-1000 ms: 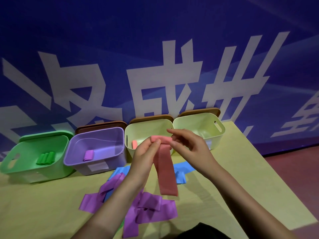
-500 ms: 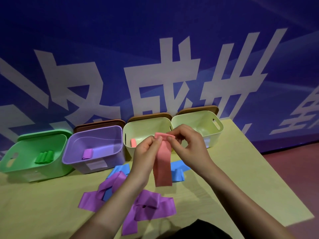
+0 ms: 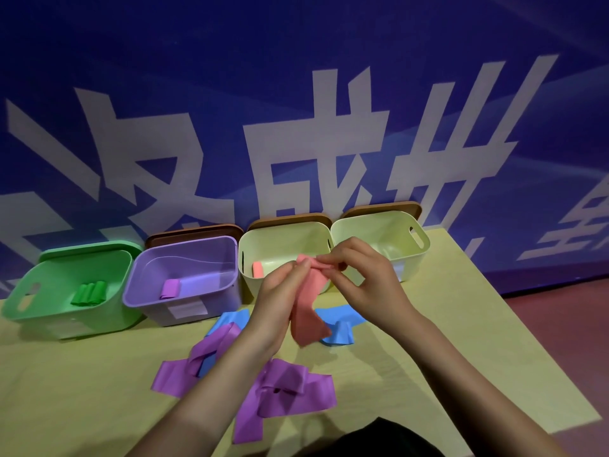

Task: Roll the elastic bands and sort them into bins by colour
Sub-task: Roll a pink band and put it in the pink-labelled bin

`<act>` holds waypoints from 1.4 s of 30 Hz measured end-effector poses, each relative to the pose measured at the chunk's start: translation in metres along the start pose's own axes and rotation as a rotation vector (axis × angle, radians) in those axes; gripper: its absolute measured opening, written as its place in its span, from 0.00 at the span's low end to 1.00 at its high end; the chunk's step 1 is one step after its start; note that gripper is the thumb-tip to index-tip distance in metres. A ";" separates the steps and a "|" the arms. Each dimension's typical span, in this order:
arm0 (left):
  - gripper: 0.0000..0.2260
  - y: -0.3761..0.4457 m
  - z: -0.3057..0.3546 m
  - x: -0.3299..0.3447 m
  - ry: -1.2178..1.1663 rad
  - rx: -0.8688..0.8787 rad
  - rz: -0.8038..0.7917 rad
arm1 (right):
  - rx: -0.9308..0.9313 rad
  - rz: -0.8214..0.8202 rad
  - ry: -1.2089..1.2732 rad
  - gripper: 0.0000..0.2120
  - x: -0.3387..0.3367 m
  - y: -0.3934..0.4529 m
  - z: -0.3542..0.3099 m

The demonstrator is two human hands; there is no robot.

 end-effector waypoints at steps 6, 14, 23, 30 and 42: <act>0.09 -0.004 0.004 -0.001 0.046 0.062 0.055 | 0.419 0.070 0.554 0.15 -0.003 -0.003 -0.008; 0.12 -0.004 -0.001 0.000 0.267 0.114 0.129 | 0.460 0.119 0.434 0.10 0.013 -0.003 -0.016; 0.21 -0.006 0.005 -0.002 0.262 0.161 0.151 | 0.226 0.161 0.093 0.06 0.020 -0.004 -0.010; 0.14 -0.013 0.000 -0.001 0.127 0.082 0.150 | 0.093 0.032 0.081 0.11 0.017 -0.009 -0.004; 0.11 -0.010 0.000 0.008 0.222 0.003 0.198 | 0.421 0.162 0.374 0.11 0.019 -0.010 -0.010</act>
Point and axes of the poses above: each hand's wrist, its own y-axis towards the middle knuckle, its own x-axis out of the palm, z = x × y, the point moved 1 cm from there along y, towards the middle knuckle, and after that the axes turned 11 degrees about y, right-handed, at the moved point
